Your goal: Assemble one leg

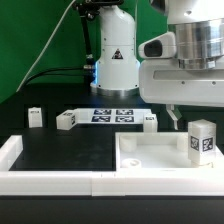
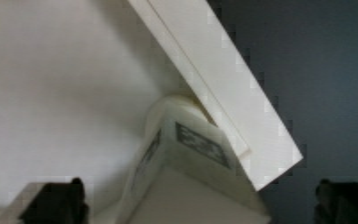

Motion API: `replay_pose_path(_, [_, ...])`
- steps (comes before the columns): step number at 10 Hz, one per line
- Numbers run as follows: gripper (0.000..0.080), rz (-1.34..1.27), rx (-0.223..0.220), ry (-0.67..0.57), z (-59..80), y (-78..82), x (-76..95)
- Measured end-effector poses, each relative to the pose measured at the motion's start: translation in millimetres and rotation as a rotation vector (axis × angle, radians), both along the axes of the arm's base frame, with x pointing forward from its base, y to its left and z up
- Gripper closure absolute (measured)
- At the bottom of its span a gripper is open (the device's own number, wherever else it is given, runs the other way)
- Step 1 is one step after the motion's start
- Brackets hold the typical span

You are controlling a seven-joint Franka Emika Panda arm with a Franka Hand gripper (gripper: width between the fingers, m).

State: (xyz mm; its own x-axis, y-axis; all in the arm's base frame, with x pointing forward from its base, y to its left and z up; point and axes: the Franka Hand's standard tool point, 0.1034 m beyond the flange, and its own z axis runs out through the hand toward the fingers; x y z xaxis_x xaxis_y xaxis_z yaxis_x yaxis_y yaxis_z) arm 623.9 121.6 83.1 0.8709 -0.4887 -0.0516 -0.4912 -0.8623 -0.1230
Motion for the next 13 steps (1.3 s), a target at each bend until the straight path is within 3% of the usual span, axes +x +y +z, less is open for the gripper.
replay_pose_path(5, [0.0151, 0.606, -0.032, -0.081, -0.2, 0.4, 2.1])
replay_pose_path(8, [0.0151, 0.779, -0.035, -0.102, -0.5, -1.9, 2.3])
replay_pose_path(9, [0.0238, 0.777, -0.035, -0.101, -0.5, -2.0, 2.3])
replay_pose_path(10, [0.0375, 0.777, -0.035, -0.101, -0.5, -2.1, 2.3])
replay_pose_path(11, [0.0375, 0.777, -0.035, -0.101, -0.5, -2.3, 2.3])
replay_pose_path(12, [0.0508, 0.759, -0.035, -0.099, -0.5, -3.1, 2.5])
replay_pose_path(13, [0.0508, 0.726, -0.034, -0.095, -0.5, -3.4, 2.5])
